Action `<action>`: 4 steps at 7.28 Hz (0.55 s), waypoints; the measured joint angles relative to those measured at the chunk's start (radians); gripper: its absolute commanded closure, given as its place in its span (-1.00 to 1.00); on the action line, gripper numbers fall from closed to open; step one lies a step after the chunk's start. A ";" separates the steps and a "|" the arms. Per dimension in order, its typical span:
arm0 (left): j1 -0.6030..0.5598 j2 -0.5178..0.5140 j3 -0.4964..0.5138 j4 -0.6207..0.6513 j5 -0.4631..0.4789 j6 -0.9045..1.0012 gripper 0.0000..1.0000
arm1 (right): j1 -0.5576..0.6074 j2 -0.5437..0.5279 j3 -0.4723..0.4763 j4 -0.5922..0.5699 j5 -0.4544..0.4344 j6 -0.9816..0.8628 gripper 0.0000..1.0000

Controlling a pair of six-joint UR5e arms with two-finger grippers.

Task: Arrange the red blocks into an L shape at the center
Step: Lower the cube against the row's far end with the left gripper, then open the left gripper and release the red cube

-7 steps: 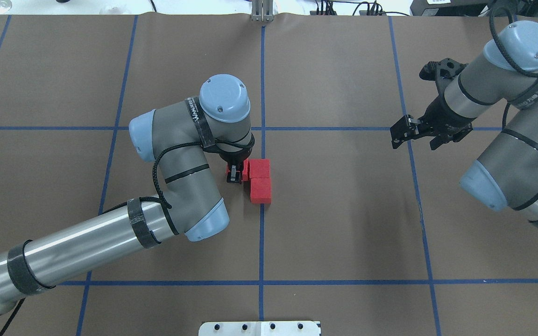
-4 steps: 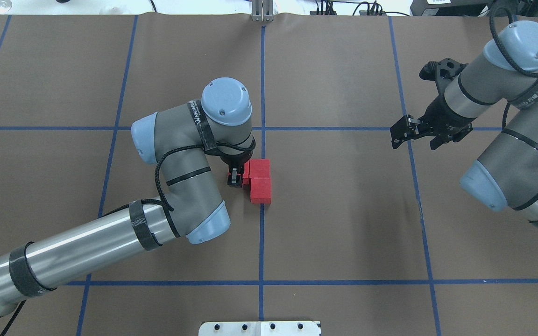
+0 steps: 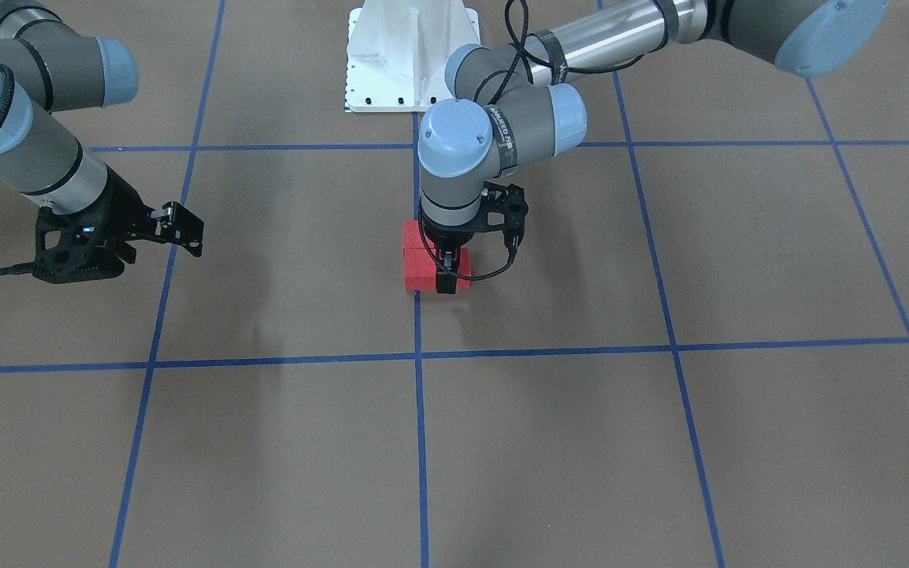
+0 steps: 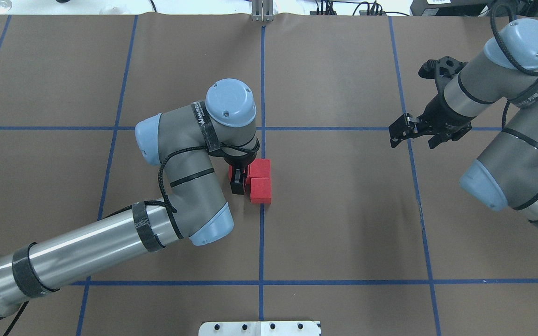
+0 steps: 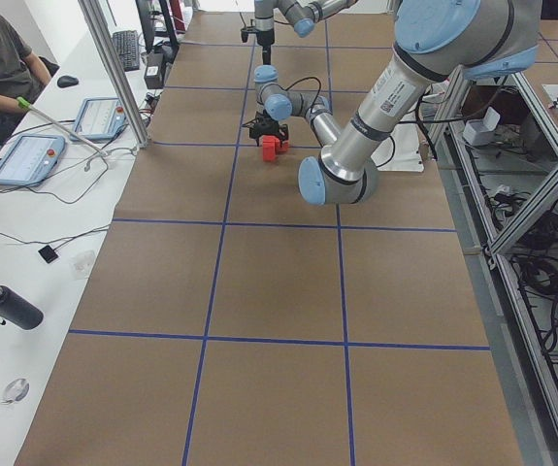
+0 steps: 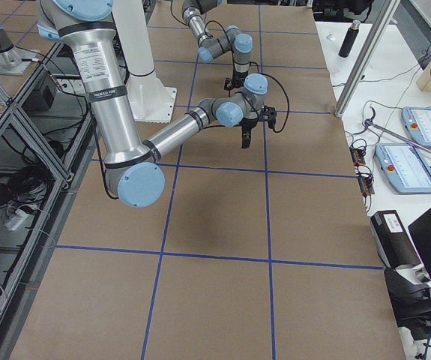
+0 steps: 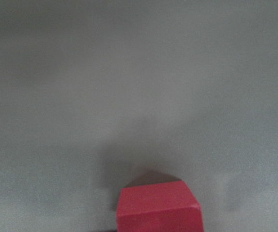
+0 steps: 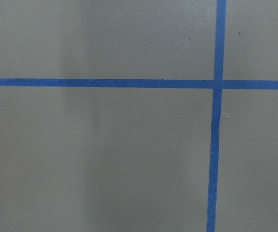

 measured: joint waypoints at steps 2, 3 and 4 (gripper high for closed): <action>-0.018 0.003 -0.004 0.006 -0.042 0.015 -1.00 | 0.000 0.003 -0.002 0.000 0.000 0.000 -1.00; -0.026 0.009 -0.008 0.008 -0.059 0.028 -1.00 | 0.000 0.004 -0.004 0.000 0.000 -0.001 -1.00; -0.032 0.020 -0.019 0.011 -0.069 0.043 -1.00 | 0.000 0.004 -0.007 0.000 0.000 -0.001 -1.00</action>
